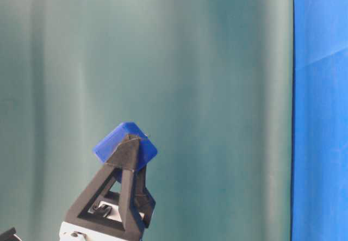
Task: Handover the blue block to the right arm after grasping it with the left arm, then place it in the designated position.
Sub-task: 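Hold the cube with the left gripper while the right gripper reorients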
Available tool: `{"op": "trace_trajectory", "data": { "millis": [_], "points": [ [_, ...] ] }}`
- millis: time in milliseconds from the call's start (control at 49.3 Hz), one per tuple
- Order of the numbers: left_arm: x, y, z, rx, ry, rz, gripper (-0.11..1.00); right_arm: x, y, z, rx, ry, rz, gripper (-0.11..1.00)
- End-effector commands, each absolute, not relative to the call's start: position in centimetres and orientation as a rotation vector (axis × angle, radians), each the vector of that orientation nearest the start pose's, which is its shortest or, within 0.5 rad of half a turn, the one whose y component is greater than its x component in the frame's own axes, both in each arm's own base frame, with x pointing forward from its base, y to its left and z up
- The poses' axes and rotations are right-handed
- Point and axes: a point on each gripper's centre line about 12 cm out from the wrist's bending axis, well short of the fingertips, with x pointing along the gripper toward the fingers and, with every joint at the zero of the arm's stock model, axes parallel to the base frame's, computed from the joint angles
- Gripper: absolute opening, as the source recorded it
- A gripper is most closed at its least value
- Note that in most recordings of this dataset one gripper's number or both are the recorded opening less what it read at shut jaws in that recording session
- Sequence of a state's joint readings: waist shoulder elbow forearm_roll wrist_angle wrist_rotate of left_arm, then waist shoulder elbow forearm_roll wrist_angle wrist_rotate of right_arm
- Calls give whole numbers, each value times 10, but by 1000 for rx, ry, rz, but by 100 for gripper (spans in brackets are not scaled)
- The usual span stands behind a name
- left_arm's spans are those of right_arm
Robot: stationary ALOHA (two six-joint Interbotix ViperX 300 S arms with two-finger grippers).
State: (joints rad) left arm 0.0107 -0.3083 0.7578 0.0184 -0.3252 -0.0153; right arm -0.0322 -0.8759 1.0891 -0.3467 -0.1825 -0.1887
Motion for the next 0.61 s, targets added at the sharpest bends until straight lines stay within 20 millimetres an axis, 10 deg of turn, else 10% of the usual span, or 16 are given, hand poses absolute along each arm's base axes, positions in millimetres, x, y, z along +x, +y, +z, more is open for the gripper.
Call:
{"op": "trace_trajectory", "data": {
  "millis": [0, 588],
  "points": [
    [352, 3, 299, -2, 83, 4, 49, 222, 2, 305, -613, 8, 52, 96],
    [352, 3, 300, -2, 74, 4, 49, 224, 9, 299, -1070, 2, 123, 96]
  ]
}}
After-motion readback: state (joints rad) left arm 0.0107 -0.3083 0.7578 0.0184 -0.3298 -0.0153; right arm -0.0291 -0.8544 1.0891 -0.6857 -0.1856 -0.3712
